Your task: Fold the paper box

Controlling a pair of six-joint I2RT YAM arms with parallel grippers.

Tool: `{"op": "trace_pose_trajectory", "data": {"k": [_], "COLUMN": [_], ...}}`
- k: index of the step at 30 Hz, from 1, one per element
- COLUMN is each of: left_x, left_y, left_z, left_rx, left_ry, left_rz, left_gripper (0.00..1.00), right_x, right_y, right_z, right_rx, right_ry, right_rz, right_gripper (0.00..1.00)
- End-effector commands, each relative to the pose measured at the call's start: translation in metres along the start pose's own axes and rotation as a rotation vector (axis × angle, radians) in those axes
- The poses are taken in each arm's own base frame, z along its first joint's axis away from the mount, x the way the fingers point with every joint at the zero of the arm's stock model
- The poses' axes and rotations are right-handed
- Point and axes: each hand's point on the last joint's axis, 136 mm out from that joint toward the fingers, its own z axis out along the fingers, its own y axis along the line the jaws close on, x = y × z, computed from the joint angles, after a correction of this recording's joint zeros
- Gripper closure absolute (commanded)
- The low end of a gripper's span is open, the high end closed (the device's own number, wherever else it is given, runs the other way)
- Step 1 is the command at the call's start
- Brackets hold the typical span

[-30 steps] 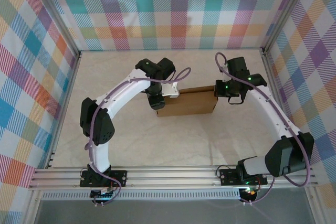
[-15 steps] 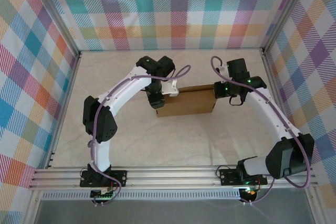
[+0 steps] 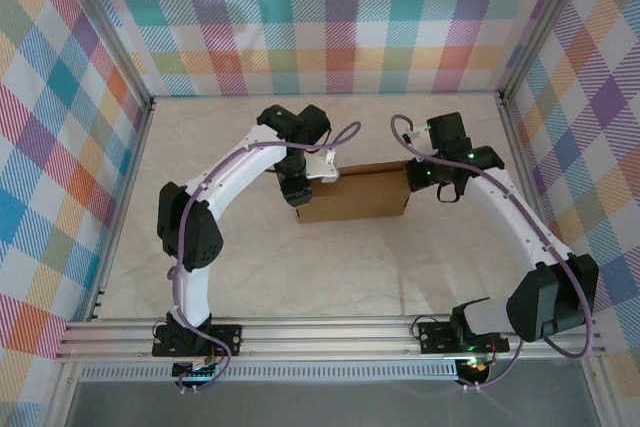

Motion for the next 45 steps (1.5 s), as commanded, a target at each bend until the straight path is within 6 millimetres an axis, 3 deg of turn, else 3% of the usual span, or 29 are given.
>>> {"op": "trace_pose_trajectory", "data": {"k": [1,9,17,24,30,35,45], "left_x": [0.002,0.000,-0.003,-0.003,-0.003,-0.006,-0.016], "left_y": [-0.015,-0.014,-0.014,-0.014,-0.013,-0.010,0.004], "left_z": [0.033,0.033,0.034,0.033,0.031,0.031,0.013], "left_rx": [0.116,0.119,0.142,0.148,0.140,0.126,0.032], "left_ry": [0.068,0.065,0.056,0.049,0.043,0.035,-0.039], "left_rz": [0.016,0.011,0.003,0.001,0.000,-0.008,-0.039], "left_gripper": [0.69,0.69,0.69,0.70,0.68,0.57,0.21], "right_x": [0.013,0.024,0.011,0.035,0.020,0.006,0.014], "right_y": [0.039,0.046,0.048,0.050,0.046,0.042,0.040], "right_z": [0.009,0.021,0.012,0.039,0.026,0.016,0.025], "right_rx": [-0.146,-0.163,-0.165,-0.175,-0.156,-0.135,-0.118], "right_ry": [0.018,-0.003,-0.094,-0.103,-0.132,-0.114,-0.071], "right_rz": [-0.100,-0.096,-0.123,-0.119,-0.095,-0.055,-0.044], "right_gripper": [1.00,1.00,1.00,1.00,1.00,1.00,1.00]}}
